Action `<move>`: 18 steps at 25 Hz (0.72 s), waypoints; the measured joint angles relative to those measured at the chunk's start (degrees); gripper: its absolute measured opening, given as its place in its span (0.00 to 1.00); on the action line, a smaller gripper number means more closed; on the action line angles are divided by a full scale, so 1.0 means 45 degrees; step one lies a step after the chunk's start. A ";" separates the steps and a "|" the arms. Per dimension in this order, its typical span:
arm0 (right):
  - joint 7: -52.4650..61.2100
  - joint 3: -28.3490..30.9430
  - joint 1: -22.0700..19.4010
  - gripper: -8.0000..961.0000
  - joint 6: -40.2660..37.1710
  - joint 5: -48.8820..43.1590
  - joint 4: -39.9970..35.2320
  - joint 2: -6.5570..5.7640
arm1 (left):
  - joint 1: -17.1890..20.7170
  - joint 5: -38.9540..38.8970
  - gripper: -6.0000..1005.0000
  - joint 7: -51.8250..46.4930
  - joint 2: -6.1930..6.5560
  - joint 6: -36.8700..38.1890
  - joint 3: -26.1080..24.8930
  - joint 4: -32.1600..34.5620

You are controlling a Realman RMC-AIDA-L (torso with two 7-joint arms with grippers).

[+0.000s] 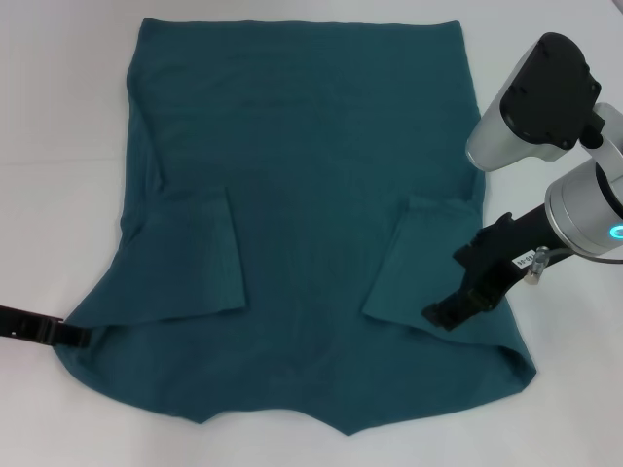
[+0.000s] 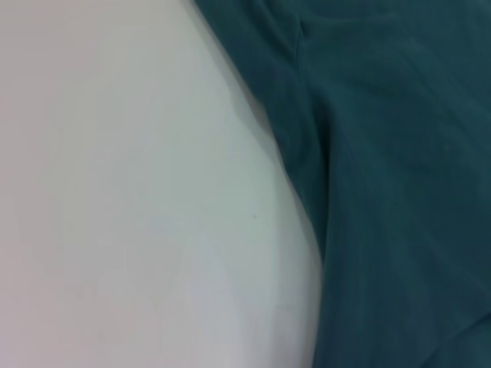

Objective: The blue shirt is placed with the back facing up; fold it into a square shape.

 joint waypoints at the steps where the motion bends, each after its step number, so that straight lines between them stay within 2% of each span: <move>1: 0.0000 -0.0004 0.0000 0.98 0.0000 0.0000 0.0000 0.0000 | 0.0000 0.0003 0.52 -0.0001 -0.0004 0.0000 0.0000 0.0000; 18: 0.0000 -0.0011 -0.0058 0.98 0.0048 0.0000 0.0001 0.0000 | -0.0181 -0.0093 0.50 -0.0081 0.0052 0.0060 -0.0022 -0.0444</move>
